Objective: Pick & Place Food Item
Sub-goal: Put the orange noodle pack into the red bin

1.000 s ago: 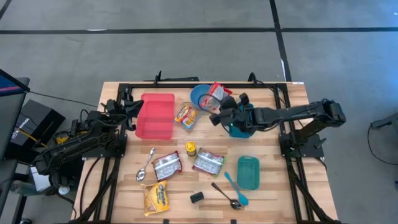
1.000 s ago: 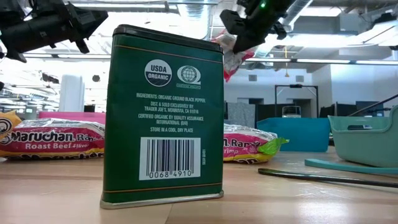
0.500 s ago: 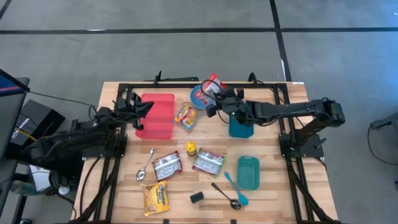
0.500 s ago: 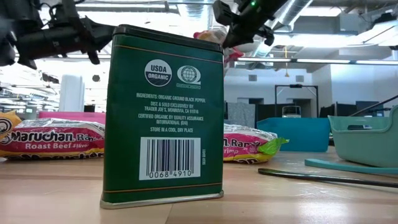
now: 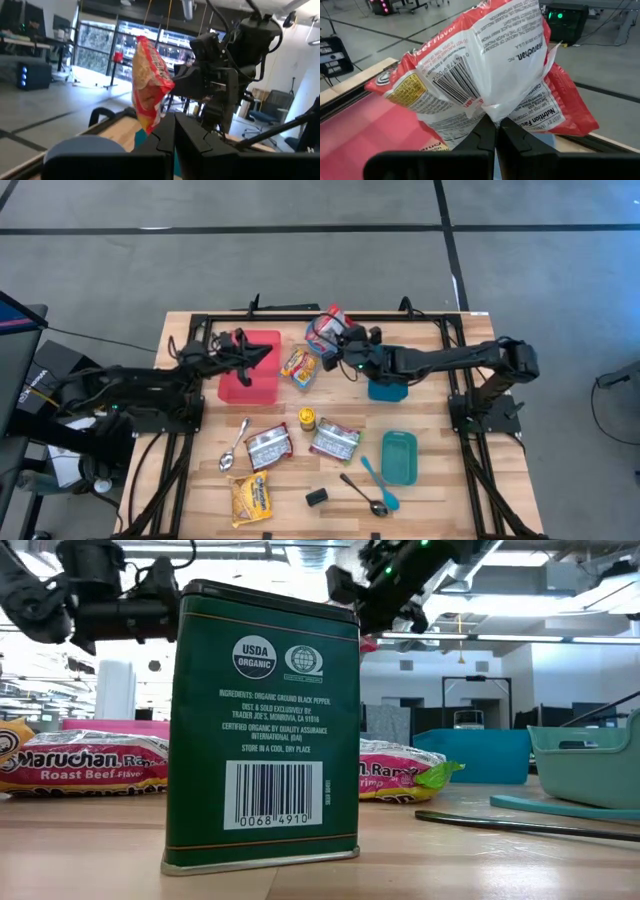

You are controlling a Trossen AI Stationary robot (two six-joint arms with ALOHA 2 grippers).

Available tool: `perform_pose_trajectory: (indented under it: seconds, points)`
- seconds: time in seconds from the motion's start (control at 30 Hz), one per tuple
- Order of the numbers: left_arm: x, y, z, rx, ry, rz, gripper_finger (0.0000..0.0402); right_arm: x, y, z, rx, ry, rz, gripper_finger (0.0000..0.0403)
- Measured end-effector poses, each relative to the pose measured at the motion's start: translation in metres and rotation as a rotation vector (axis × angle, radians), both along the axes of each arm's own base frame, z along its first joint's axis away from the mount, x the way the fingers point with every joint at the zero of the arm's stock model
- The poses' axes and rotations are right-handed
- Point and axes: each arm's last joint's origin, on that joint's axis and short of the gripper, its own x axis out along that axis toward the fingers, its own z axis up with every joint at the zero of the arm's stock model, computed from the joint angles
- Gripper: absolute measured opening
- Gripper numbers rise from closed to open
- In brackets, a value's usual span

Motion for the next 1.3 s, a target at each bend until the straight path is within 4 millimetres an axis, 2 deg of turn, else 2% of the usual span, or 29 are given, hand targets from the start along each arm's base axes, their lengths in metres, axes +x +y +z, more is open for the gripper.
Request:
perform_pose_trajectory:
  seconds: [0.1, 0.47, 0.7, 0.97, 1.13, 1.3]
  points:
    - [0.008, 0.003, -0.002, -0.014, 0.024, -0.008, 0.0, 0.006, -0.001, -0.006, -0.001, -0.012, -0.002, 0.0]
    - [0.033, 0.006, -0.006, -0.009, 0.088, -0.045, 0.0012, 0.009, 0.001, -0.002, 0.041, -0.089, 0.037, 0.0]
    - [0.049, -0.008, -0.002, 0.113, 0.114, -0.1, 0.0091, 0.015, 0.003, -0.01, 0.055, -0.098, 0.05, 0.0]
    - [0.051, -0.009, -0.001, 0.116, 0.127, 0.004, 0.0183, 0.016, 0.008, -0.013, 0.06, -0.087, 0.066, 0.0]
    - [0.051, -0.009, -0.001, 0.114, 0.123, 0.003, 0.0213, 0.016, 0.011, -0.013, 0.063, -0.092, 0.075, 0.0]
    - [0.056, -0.011, 0.005, 0.118, 0.109, -0.012, 0.022, 0.017, 0.013, -0.012, 0.069, -0.099, 0.079, 0.0]
